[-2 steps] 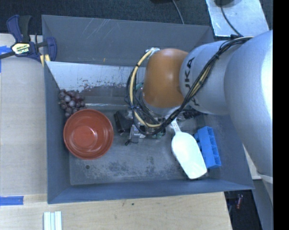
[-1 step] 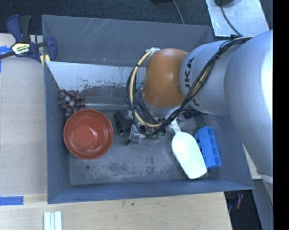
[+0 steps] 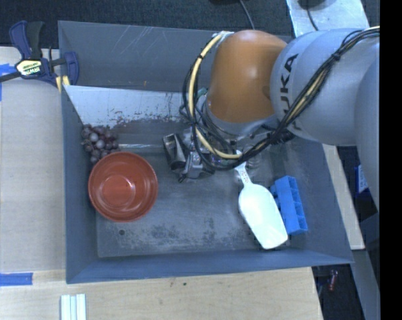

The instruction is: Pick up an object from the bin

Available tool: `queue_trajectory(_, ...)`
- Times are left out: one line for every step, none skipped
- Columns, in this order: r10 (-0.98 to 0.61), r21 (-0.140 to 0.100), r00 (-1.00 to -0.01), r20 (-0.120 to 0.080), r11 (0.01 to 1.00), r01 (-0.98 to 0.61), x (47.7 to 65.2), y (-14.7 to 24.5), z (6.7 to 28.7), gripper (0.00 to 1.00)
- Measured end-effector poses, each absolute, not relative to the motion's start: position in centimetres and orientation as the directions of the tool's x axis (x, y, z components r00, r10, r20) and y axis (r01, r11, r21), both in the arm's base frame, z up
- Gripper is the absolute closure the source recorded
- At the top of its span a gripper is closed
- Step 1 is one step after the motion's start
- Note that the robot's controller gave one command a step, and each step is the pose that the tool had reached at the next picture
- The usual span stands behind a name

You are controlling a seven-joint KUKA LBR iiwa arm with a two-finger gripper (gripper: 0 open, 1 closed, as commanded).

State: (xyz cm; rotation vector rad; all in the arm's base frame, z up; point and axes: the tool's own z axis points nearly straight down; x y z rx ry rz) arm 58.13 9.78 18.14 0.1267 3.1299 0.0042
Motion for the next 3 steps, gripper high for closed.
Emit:
queue_trajectory(0.062,0.002,-0.998,-0.003,0.998,0.062,58.2,9.0,16.3,1.0)
queue_trajectory(0.051,0.004,-0.999,-0.01,0.999,0.051,58.4,7.2,13.5,1.0)
queue_trajectory(-0.114,0.001,-0.993,0.003,0.993,-0.114,53.8,9.8,21.3,1.0)
